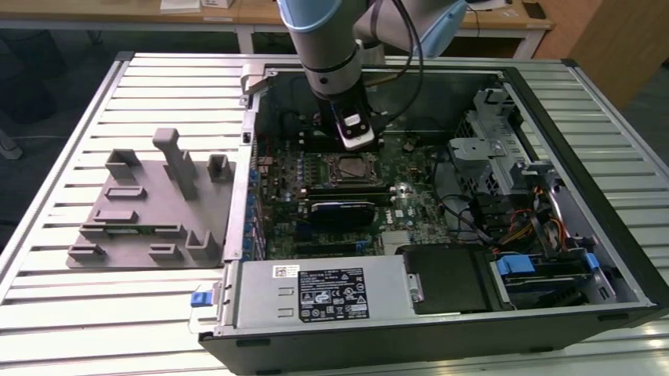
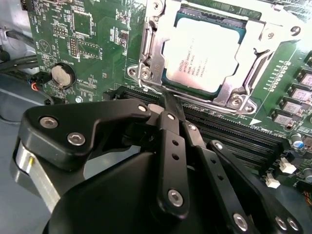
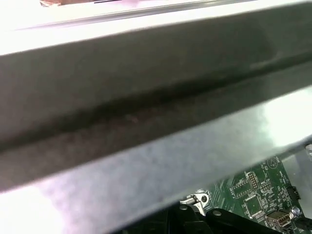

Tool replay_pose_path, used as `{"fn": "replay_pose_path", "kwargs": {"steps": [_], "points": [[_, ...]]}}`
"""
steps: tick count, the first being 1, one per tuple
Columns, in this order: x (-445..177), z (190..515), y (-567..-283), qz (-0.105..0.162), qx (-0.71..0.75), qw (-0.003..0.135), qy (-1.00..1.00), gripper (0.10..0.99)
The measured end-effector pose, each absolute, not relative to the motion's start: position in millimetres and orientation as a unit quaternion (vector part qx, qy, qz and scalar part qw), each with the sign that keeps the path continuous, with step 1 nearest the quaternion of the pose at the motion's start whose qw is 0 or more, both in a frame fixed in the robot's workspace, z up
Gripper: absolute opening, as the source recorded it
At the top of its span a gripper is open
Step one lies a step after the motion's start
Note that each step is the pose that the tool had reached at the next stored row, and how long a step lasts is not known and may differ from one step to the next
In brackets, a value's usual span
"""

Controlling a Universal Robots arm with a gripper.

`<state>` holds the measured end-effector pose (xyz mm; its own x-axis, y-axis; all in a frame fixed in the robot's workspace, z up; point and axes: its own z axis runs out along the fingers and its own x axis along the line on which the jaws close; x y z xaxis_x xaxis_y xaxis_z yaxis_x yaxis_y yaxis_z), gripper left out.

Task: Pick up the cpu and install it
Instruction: 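Install the first cpu locking lever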

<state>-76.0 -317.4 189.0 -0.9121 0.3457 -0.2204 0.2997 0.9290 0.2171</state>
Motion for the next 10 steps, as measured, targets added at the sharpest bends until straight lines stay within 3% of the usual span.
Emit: {"fn": "replay_pose_path", "kwargs": {"steps": [10], "points": [[-75.0,188.9,-320.8,0.09,0.166,0.128,0.974,0.106]]}}
